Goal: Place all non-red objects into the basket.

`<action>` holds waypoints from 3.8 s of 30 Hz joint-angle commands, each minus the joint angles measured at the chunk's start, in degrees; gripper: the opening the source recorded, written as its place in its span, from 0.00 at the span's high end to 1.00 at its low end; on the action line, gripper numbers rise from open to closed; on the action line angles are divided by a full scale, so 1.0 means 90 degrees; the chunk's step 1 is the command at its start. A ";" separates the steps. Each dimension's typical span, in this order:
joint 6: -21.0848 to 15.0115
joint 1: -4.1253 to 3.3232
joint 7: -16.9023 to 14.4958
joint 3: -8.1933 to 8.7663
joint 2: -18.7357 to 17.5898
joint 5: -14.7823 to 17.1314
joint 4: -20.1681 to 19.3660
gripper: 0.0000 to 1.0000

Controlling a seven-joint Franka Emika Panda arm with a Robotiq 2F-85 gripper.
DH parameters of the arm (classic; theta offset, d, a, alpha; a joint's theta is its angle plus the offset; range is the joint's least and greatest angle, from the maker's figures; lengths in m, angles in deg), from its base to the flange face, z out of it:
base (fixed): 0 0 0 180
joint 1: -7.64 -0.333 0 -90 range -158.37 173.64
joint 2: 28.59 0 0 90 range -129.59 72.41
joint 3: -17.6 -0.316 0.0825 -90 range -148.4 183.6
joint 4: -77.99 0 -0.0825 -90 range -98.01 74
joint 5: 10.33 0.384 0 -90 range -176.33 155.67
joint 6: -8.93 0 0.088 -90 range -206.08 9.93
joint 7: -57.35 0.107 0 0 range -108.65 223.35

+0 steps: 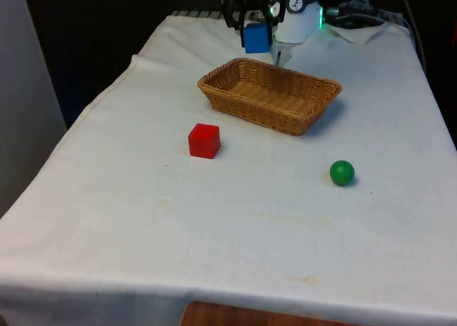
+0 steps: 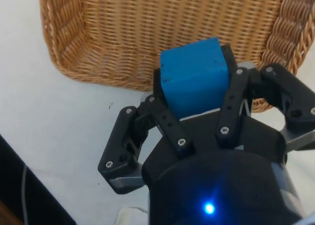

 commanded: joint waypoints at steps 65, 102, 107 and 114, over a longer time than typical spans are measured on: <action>-0.2515 -0.0051 -0.0070 -0.0070 -0.2133 0.0102 -0.0337 0.00; -0.0528 -0.0051 0.0102 -0.0420 -0.0363 -0.0344 0.0248 0.00; -0.0337 -0.0070 0.0216 -0.0567 -0.0369 -0.0331 0.0477 0.00; -0.0102 -0.0095 0.0357 -0.0764 -0.0490 -0.0293 0.0815 0.00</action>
